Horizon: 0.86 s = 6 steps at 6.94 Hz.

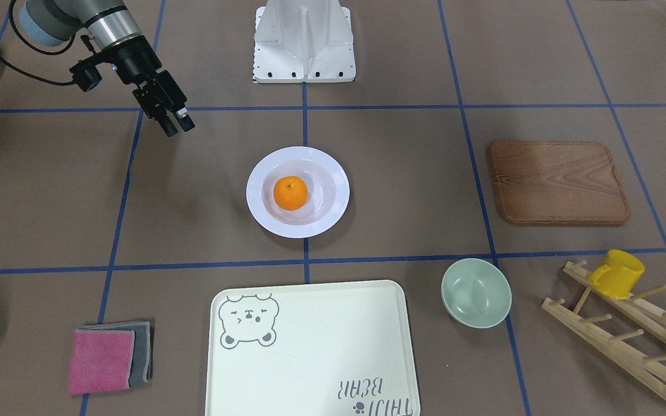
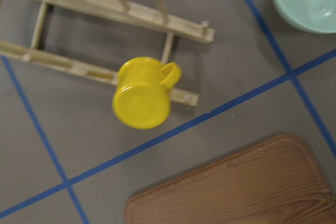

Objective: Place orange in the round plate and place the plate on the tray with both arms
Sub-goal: 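Withdraw the left arm while the right arm moves toward the white plate, then grasp the rim of the white plate nearest the robot with the right gripper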

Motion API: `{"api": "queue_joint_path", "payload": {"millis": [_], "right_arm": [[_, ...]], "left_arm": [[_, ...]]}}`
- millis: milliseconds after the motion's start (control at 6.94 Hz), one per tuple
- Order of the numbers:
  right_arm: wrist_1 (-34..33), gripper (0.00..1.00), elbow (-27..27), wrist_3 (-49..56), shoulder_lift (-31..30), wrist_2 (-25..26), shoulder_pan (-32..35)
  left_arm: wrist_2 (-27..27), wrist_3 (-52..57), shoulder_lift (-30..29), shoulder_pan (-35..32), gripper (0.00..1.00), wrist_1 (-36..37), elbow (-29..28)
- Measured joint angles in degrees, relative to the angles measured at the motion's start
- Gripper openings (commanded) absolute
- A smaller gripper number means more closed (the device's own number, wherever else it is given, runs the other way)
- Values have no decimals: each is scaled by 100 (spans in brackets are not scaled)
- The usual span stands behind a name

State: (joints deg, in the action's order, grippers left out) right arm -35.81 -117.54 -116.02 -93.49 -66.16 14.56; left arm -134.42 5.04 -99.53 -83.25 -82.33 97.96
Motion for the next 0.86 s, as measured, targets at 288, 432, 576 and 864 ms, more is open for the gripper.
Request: {"api": "queue_joint_path", "payload": {"millis": [288, 432, 576, 864], "right_arm": [[-326, 100, 386, -586, 650, 574, -610], [-675, 97, 771, -889, 1270, 660, -740], [-901, 94, 1180, -1242, 1755, 710, -801], [-1019, 77, 1668, -1602, 2168, 774, -831]], "left_arm": [[-308, 69, 260, -497, 99, -84, -420], [-335, 74, 417, -587, 99, -163, -447], [-344, 76, 535, -654, 99, -202, -440], [-347, 76, 651, -724, 99, -216, -427]]}}
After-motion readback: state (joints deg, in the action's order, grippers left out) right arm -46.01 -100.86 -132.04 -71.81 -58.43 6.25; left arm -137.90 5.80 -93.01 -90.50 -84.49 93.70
